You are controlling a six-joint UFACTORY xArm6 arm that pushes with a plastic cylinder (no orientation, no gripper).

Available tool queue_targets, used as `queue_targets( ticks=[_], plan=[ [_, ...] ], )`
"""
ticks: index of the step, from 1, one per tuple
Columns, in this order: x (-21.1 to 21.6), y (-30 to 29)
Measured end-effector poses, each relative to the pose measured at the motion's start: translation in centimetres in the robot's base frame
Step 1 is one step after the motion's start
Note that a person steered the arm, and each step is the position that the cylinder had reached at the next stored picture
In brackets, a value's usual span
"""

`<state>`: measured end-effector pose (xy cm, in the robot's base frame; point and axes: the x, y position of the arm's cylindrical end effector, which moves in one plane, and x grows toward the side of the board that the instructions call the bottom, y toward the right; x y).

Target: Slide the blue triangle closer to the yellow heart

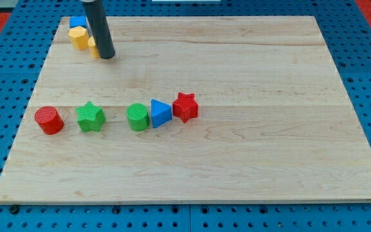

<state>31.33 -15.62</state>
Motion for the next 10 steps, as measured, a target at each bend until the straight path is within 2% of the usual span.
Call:
queue_targets(
  ticks=[1, 2, 3, 4, 5, 6, 10],
  plan=[
    [-0.1, -2.6],
    [-0.2, -2.7],
    [-0.2, 4.0],
    [0.5, 17.5],
    [6.1, 22.9],
    [10.1, 23.2],
    [10.0, 24.7]
  ],
)
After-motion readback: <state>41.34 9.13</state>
